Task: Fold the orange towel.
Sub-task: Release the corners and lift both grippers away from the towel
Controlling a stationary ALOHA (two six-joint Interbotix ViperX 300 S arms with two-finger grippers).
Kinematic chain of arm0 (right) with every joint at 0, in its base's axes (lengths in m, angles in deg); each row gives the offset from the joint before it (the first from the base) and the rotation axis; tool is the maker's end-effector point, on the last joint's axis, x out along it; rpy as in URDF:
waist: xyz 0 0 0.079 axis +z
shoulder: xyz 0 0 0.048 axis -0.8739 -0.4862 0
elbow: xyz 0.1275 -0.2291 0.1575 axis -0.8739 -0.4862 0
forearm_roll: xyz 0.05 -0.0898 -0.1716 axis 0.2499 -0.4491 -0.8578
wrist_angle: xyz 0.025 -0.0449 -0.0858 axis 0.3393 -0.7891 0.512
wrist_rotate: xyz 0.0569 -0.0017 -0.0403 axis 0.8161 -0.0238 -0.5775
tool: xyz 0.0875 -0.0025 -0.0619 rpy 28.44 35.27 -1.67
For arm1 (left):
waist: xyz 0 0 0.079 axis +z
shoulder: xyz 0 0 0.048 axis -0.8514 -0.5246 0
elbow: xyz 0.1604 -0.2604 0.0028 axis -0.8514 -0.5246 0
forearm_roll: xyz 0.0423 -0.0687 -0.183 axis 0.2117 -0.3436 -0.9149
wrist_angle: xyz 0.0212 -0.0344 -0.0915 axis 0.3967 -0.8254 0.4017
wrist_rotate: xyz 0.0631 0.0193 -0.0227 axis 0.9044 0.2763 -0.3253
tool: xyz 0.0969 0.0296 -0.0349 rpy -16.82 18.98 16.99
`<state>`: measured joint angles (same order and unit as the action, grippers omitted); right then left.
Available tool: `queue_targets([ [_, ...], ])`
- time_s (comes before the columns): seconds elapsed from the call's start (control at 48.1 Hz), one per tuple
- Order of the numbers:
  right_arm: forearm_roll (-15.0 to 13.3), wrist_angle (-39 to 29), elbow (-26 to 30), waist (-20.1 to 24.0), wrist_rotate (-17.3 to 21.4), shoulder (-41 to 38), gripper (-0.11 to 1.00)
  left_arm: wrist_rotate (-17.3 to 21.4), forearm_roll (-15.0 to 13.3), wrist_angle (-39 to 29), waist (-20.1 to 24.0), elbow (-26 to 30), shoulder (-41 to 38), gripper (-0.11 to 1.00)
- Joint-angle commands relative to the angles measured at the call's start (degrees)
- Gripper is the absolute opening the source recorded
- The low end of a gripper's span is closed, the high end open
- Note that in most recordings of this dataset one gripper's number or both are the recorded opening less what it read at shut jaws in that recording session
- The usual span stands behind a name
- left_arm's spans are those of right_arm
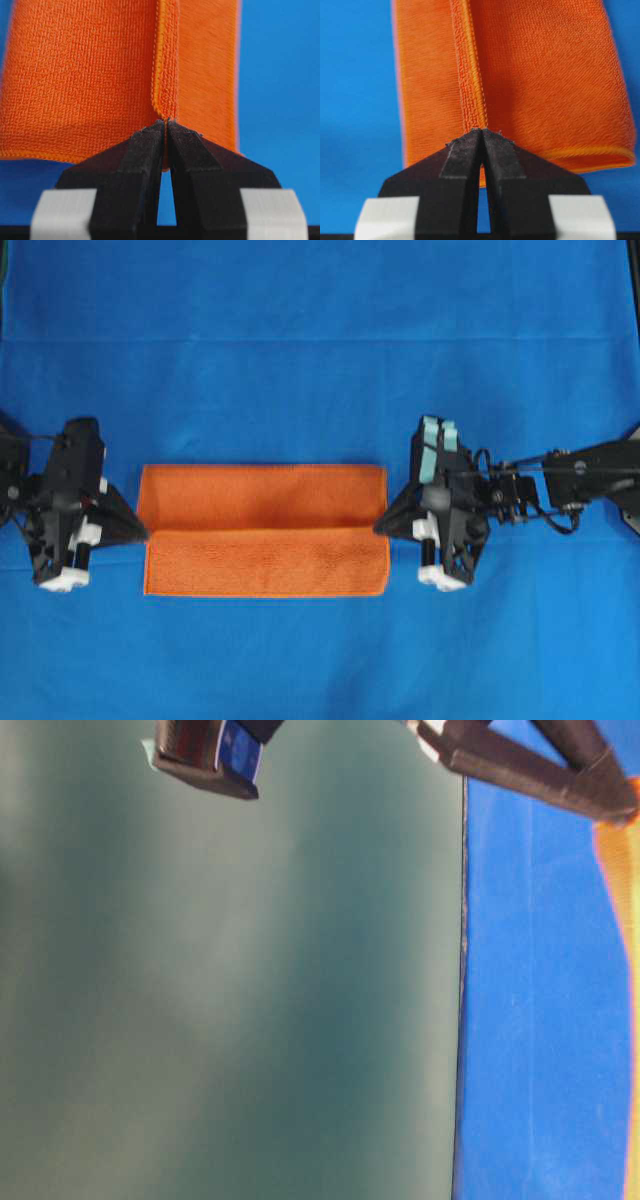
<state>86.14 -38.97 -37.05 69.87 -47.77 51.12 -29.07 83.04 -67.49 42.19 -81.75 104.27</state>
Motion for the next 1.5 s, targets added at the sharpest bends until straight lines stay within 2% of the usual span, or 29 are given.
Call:
queue_targets([
  [0.0,0.18,0.53,0.88,1.41,0.35,0.18,0.01,-0.79,0.00,0.70,-2.46,1.41,-1.41,0.01],
  [0.208,0.26,1.49,1.58,4.13,2.02,-2.29,0.01,-1.76,0.00,2.64,-6.42,3.43,-6.94,0.01],
  [0.457,0.26,1.58,1.67,4.75,3.08,-4.22,0.01,-1.85,0.00,5.89,-6.68,3.78,-11.25,0.01],
  [0.79,0.26,1.49,3.08,6.06,3.16,-5.36,0.01,-1.85,-0.09,7.65,-6.77,3.25,-11.78,0.02],
  [0.853,0.26,1.41,3.60,6.42,3.16,-5.71,0.02,-2.02,-0.09,7.56,-6.68,3.34,-11.78,0.08],
  [0.915,0.26,1.32,4.31,6.86,3.16,-6.06,0.05,-2.46,-0.09,7.56,-6.77,3.34,-11.69,0.21],
  [1.081,0.26,0.97,4.92,7.21,3.25,-6.15,0.55,-3.25,-0.09,6.33,-6.77,3.16,-10.72,0.70],
  [1.144,0.26,0.53,4.92,7.12,3.08,-5.80,0.64,-2.81,0.00,5.19,-6.77,3.43,-9.67,0.83],
  [1.31,-0.26,-2.11,4.48,5.36,2.29,-2.37,0.59,-0.79,0.09,1.41,-5.45,4.22,-4.83,0.80],
  [1.476,-1.67,-3.60,3.52,0.09,2.02,0.70,0.59,3.96,0.09,-0.97,1.23,3.08,1.58,0.79],
])
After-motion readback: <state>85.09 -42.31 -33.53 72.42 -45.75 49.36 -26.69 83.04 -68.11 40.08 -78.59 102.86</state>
